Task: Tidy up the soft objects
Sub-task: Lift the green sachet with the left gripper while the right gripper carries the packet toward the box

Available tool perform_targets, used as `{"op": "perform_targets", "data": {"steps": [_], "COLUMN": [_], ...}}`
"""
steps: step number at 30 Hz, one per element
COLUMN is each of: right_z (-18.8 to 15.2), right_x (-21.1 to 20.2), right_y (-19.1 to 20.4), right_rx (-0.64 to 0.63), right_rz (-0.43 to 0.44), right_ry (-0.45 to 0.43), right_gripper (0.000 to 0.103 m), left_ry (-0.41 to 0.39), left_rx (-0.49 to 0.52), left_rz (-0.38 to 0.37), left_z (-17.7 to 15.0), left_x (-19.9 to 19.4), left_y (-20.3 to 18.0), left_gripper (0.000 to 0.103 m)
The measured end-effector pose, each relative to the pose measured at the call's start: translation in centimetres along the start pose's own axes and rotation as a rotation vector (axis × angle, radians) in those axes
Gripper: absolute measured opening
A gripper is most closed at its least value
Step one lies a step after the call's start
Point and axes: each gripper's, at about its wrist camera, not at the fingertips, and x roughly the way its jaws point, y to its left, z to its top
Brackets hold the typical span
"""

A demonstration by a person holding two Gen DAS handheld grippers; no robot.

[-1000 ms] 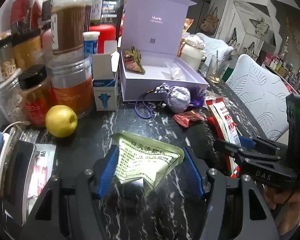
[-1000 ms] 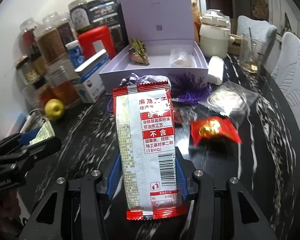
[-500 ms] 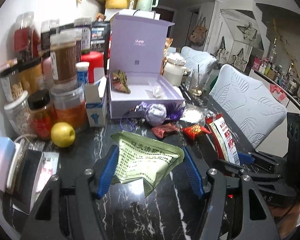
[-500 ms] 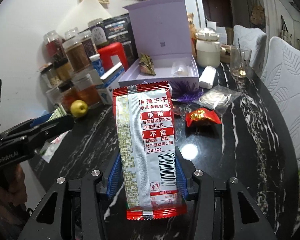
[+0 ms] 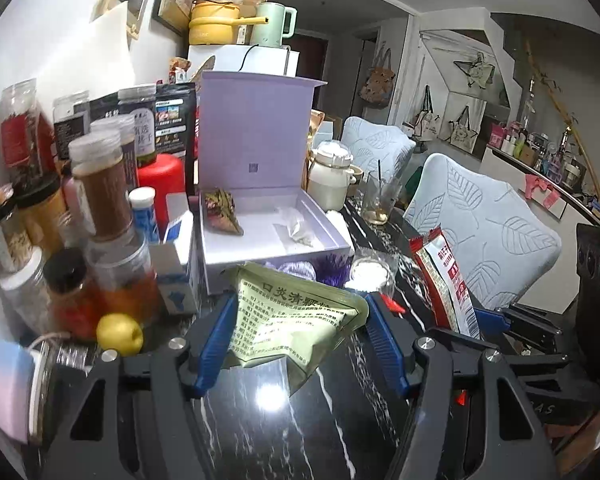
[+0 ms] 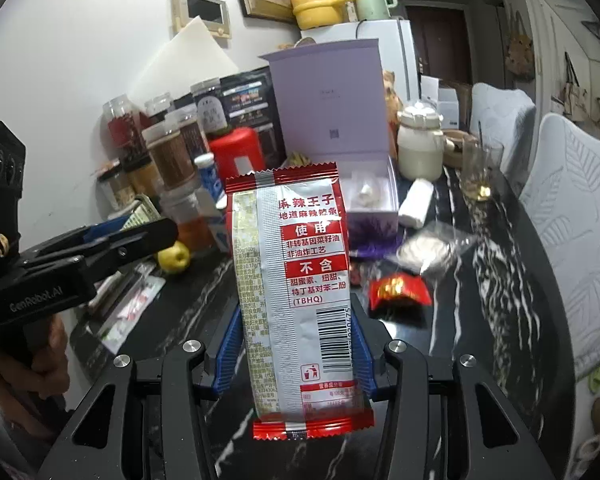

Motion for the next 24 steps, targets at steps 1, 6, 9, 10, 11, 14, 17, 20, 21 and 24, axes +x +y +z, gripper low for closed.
{"op": "perform_targets", "data": {"steps": [1, 6, 9, 10, 11, 14, 17, 20, 21, 24], "right_z": [0.4, 3.0, 4.5, 5.0, 5.5, 7.1, 8.6, 9.8, 10.3, 11.7], "right_x": [0.1, 0.8, 1.3, 1.5, 1.7, 2.6, 3.7, 4.6, 5.0, 6.0], "right_y": [-0.1, -0.4, -0.6, -0.7, -0.8, -1.0, -1.1, -1.3, -1.4, -1.7], "right_rx": [-0.003, -0.027, -0.031, -0.033, -0.035, -0.042, -0.051, -0.052, -0.055, -0.063], "right_rz": [0.002, 0.007, 0.019, 0.022, 0.025, 0.041, 0.043, 0.05, 0.054, 0.062], "right_ry": [-0.005, -0.026, -0.041, -0.046, -0.05, -0.059, -0.068, -0.075, -0.077, -0.086], "right_gripper": [0.048, 0.048, 0.048, 0.048, 0.048, 0.048, 0.048, 0.048, 0.048, 0.048], "left_ry": [-0.005, -0.037, -0.061, -0.069, -0.075, -0.088, -0.093, -0.104, -0.108, -0.117], "left_rx": [0.003, 0.018, 0.004, 0.002, 0.003, 0.015, 0.027, 0.029, 0.028, 0.022], "left_rz": [-0.002, -0.004, 0.004, 0.009, 0.015, 0.033, 0.045, 0.053, 0.054, 0.055], "left_z": [0.5, 2.9, 4.4, 4.9, 5.4, 6.7, 7.9, 9.1, 9.5, 10.7], "left_x": [0.2, 1.1, 1.6, 1.7, 2.0, 2.9, 3.9, 4.8, 5.0, 6.1], "left_y": [0.1, 0.7, 1.6, 1.9, 2.2, 2.8, 3.2, 3.7, 3.8, 4.1], "left_gripper": [0.064, 0.064, 0.064, 0.064, 0.064, 0.064, 0.064, 0.064, 0.064, 0.064]}}
